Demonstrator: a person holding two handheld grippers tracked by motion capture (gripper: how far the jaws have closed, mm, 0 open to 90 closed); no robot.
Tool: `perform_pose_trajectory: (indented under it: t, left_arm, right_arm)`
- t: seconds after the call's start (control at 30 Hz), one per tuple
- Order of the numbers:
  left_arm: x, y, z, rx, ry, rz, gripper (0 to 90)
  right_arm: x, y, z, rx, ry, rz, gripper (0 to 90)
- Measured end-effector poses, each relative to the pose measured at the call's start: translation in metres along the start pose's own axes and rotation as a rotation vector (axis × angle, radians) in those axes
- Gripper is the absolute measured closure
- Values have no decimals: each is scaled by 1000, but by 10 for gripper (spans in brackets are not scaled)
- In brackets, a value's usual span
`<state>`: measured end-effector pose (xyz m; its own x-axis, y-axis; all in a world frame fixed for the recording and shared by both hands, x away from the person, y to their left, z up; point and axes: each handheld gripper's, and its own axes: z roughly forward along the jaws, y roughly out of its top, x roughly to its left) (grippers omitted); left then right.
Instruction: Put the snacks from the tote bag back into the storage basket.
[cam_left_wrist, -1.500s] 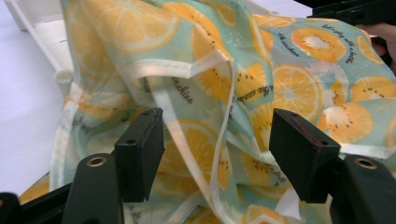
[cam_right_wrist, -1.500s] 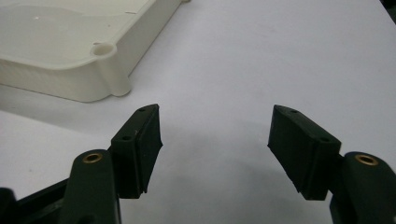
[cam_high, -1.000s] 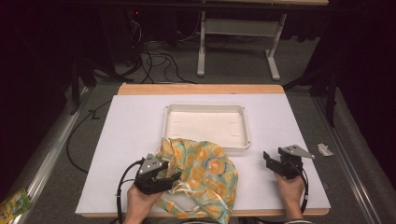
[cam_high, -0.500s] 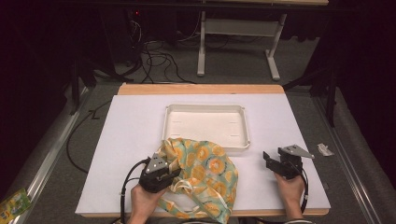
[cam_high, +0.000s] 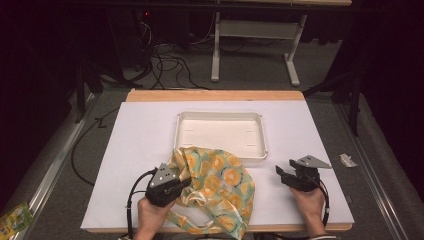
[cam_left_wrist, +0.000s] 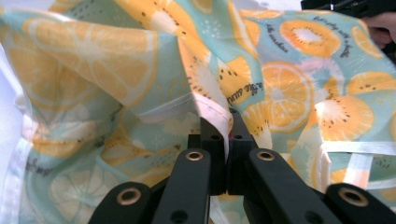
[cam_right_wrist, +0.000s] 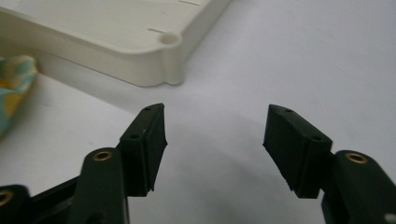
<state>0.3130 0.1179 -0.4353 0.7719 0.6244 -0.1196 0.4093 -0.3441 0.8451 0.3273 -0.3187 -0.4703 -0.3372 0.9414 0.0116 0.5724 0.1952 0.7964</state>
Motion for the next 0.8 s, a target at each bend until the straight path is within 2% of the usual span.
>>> perform_pose_trajectory:
  t: [0.13, 0.17, 0.2, 0.27, 0.47, 0.53, 0.8]
  left_arm:
    - [0, 1, -1, -16, -9, -7, 895]
    - [0, 1, -1, -18, -11, -9, 896]
    - [0, 1, -1, -18, -12, -8, 896]
    - [0, 1, 0, -23, -15, -9, 896]
    - [-2, 3, -1, -35, -22, -5, 897]
    - [-3, 4, -1, -34, -22, 0, 897]
    - [-5, 8, -1, -38, -27, 7, 897]
  right_arm:
    - [11, 4, -7, -14, 58, -15, 564]
    - [15, 5, -9, -5, 67, -36, 594]
    - [18, 6, -10, 3, 74, -48, 612]
    - [28, 8, -16, 9, 131, -66, 627]
    - [45, 15, -30, -34, 174, -84, 598]
    - [53, 19, -36, -37, 191, -110, 588]
    - [73, 26, -46, -73, 247, -149, 570]
